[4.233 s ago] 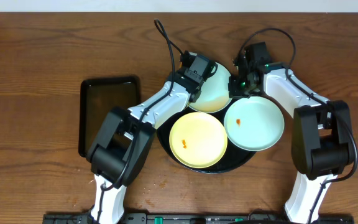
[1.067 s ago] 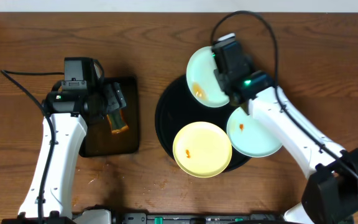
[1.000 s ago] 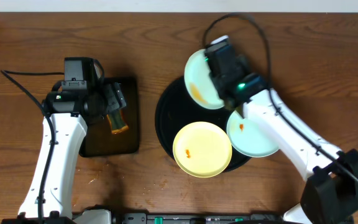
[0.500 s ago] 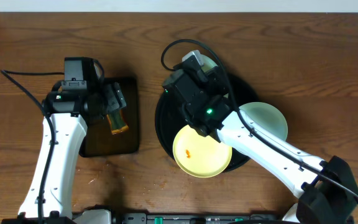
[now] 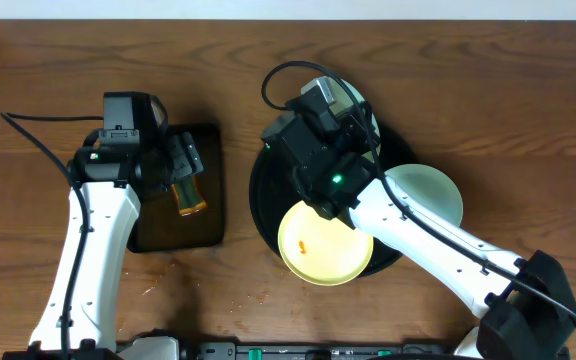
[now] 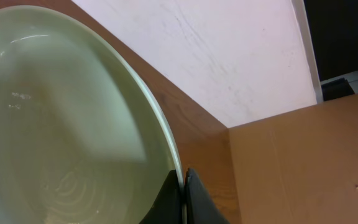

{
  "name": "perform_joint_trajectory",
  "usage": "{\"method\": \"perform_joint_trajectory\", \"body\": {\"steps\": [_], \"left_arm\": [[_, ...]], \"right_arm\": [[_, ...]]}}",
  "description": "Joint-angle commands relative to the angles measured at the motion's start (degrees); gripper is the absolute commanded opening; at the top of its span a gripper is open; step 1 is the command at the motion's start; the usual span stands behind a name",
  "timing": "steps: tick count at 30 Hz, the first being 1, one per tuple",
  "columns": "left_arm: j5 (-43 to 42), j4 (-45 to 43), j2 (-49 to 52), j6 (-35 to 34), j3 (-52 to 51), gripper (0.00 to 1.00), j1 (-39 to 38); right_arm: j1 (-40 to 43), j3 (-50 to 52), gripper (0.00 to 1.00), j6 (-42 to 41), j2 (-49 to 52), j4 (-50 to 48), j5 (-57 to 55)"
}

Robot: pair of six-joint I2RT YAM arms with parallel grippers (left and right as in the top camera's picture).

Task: Clean dirty plates on tray and stack at the side
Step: 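Lift the cleaned blue plate with the right gripper and carry it right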

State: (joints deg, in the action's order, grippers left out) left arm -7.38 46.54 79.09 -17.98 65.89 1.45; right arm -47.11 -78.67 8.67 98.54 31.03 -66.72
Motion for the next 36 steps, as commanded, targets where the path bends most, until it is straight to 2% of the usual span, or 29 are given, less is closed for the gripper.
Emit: {"method": "perform_joint_trajectory", "body": {"steps": [1,16,20,23,25,29,33,36], "left_arm": [[-0.11,0.33,-0.07,0.35,0.44,0.85,0.24],[-0.11,0.31,-0.07,0.33,0.44,0.85,0.24],[-0.11,0.31,-0.07,0.33,0.44,0.85,0.24],[-0.11,0.33,-0.07,0.35,0.44,0.85,0.24],[-0.11,0.33,-0.07,0.33,0.44,0.85,0.24],[-0.11,0.33,-0.07,0.33,0.44,0.85,0.24],[-0.11,0.31,-0.07,0.33,0.44,0.85,0.24],[-0.11,0.33,-0.07,0.33,0.44,0.85,0.24]], "right_arm": [[-0.61,-0.42,0.01,0.44,-1.05,-0.20,-2.49],[-0.13,-0.42,0.01,-1.18,-1.05,-0.15,-2.43],[2.10,-0.42,0.01,-6.03,-1.09,0.85,-1.73],[5.44,-0.42,0.01,-13.66,-1.88,4.07,1.57],[8.11,-0.44,0.01,-18.78,-3.17,6.62,7.39],[17.97,-0.44,0.01,-27.36,-7.72,11.43,30.49],[33.42,-0.42,0.01,-27.98,-11.63,12.90,59.69],[44.28,-0.44,0.01,-27.93,-12.74,13.97,75.30]]}}
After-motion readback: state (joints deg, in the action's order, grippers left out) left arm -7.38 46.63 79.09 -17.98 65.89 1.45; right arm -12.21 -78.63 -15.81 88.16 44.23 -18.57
